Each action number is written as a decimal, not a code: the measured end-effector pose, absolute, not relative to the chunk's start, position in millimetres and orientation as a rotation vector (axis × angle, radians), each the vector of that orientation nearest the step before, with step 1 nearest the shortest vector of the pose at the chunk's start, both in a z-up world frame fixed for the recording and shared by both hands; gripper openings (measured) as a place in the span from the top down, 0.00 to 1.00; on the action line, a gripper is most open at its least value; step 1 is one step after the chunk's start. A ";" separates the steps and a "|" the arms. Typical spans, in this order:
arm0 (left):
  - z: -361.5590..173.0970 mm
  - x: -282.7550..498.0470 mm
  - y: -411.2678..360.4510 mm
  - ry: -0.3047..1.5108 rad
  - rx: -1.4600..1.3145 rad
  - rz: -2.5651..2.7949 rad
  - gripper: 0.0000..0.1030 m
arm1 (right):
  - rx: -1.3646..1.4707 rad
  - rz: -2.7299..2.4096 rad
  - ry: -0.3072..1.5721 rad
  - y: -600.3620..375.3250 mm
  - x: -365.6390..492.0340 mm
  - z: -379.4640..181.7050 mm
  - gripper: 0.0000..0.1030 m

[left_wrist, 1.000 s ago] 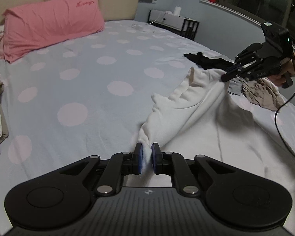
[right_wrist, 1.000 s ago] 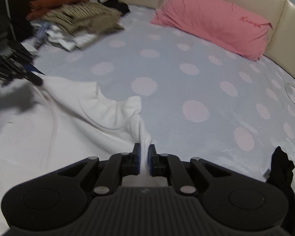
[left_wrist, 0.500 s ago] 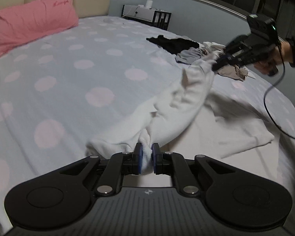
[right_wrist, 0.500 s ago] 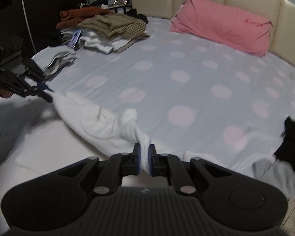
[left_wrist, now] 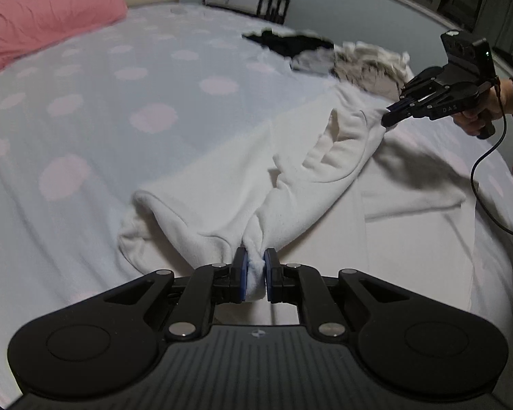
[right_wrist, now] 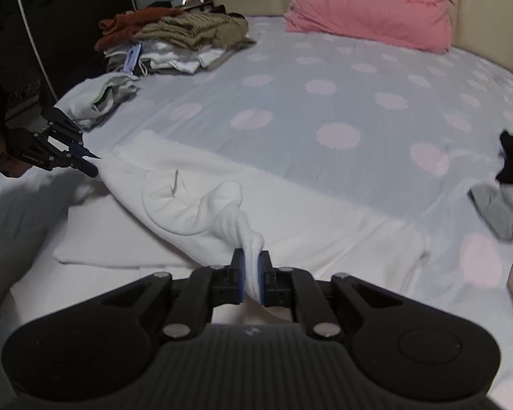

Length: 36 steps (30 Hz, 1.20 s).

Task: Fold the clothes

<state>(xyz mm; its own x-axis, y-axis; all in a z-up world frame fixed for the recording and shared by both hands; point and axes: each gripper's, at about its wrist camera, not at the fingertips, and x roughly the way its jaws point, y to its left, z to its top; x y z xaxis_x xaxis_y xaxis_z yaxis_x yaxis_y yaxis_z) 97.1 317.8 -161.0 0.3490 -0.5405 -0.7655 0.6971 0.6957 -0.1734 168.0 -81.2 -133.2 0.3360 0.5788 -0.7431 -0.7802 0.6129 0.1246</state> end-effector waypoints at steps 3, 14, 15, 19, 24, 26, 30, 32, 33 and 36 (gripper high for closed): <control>-168.5 91.2 311.3 0.926 0.256 -0.803 0.92 | -0.319 0.901 0.872 -76.3 157.4 -154.5 0.91; -159.1 93.1 325.6 0.985 0.289 -0.791 0.75 | -0.266 0.878 0.964 -78.1 159.3 -172.9 0.71; -155.3 93.9 327.5 0.982 0.291 -0.785 0.73 | -0.255 0.885 0.954 -78.2 159.7 -168.1 0.63; -140.3 97.5 327.1 0.930 0.276 -0.769 0.63 | -0.222 0.897 0.918 -75.2 163.8 -153.8 0.54; -138.0 107.4 298.7 0.904 0.264 -0.826 0.63 | -0.230 0.935 0.910 -55.3 174.6 -153.9 0.50; -143.5 108.6 283.3 0.901 0.295 -0.849 0.63 | -0.254 0.959 0.933 -43.8 179.9 -158.4 0.50; -152.9 117.0 261.2 0.912 0.291 -0.892 0.63 | -0.283 0.992 0.978 -29.3 187.3 -167.7 0.51; -157.8 123.9 250.8 0.922 0.283 -0.913 0.63 | -0.294 1.005 0.989 -26.1 189.7 -170.7 0.51; -160.8 127.0 245.9 0.927 0.288 -0.918 0.63 | -0.290 1.008 0.991 -25.6 191.1 -171.1 0.52; -168.7 136.0 237.6 0.955 0.293 -0.903 0.64 | -0.280 1.020 0.990 -27.4 192.4 -170.0 0.66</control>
<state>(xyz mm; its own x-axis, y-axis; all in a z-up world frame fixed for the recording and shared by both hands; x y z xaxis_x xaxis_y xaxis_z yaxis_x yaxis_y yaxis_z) 136.0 237.6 -168.7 0.2592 -0.5334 -0.8051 0.7735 0.6138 -0.1576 192.4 -27.4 -170.0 0.1551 0.5826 -0.7978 -0.8149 0.5320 0.2302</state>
